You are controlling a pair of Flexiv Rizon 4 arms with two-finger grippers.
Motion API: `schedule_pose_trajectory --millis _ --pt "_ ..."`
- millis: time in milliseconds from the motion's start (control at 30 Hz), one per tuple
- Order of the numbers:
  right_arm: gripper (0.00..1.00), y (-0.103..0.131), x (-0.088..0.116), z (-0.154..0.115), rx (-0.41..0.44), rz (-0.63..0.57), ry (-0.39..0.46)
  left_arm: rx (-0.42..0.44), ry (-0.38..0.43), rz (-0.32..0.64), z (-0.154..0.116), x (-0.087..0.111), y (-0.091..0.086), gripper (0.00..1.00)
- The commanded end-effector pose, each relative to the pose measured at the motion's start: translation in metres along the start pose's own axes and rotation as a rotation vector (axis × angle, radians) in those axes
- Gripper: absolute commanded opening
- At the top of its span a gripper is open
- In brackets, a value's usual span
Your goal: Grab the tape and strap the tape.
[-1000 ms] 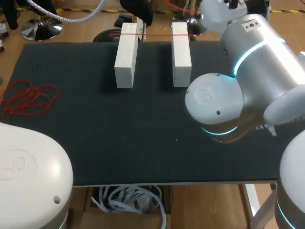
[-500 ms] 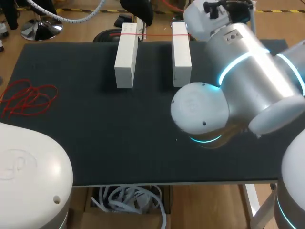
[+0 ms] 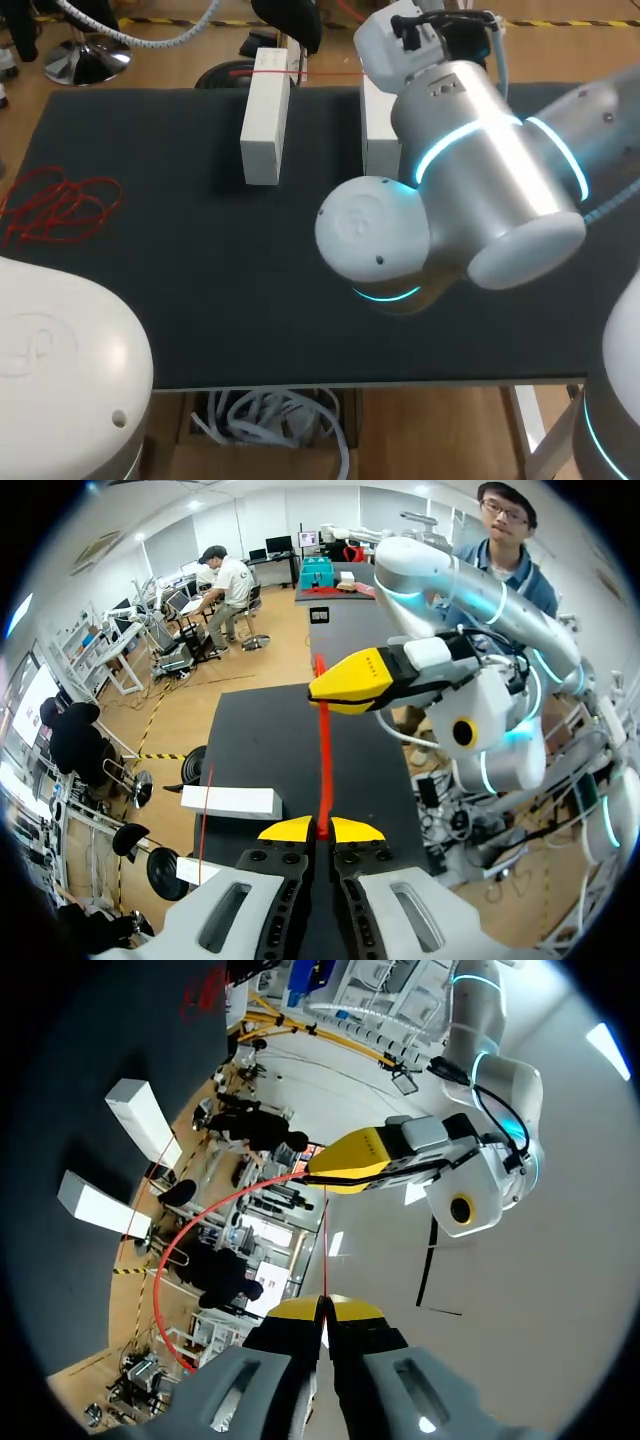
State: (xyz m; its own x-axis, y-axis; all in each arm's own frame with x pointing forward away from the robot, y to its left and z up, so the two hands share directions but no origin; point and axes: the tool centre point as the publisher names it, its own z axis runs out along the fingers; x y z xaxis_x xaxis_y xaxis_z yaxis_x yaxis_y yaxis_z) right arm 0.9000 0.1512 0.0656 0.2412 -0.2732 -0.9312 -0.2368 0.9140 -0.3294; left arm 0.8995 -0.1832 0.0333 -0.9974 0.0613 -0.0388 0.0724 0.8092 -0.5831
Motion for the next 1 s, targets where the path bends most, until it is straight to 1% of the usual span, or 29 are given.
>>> schedule_pose_trajectory --millis 33,133,300,767,1000 --pt "0.00 0.003 0.000 0.004 0.044 -0.007 0.013 -0.004 0.001 -0.002 -0.001 0.000 0.000 0.00" --pt "0.00 0.004 0.001 0.007 0.042 -0.005 0.016 -0.004 0.001 -0.002 -0.001 0.000 0.000 0.00" --pt "0.00 0.007 -0.004 0.008 0.028 0.004 0.004 -0.004 0.001 -0.002 -0.001 0.000 0.000 0.00" --pt "0.00 -0.005 -0.003 0.000 0.034 0.003 0.009 -0.004 0.001 -0.002 -0.001 0.000 0.000 0.00" --pt "0.00 -0.001 -0.002 0.002 0.027 0.010 0.013 -0.004 0.001 -0.002 -0.001 0.000 0.000 0.00"
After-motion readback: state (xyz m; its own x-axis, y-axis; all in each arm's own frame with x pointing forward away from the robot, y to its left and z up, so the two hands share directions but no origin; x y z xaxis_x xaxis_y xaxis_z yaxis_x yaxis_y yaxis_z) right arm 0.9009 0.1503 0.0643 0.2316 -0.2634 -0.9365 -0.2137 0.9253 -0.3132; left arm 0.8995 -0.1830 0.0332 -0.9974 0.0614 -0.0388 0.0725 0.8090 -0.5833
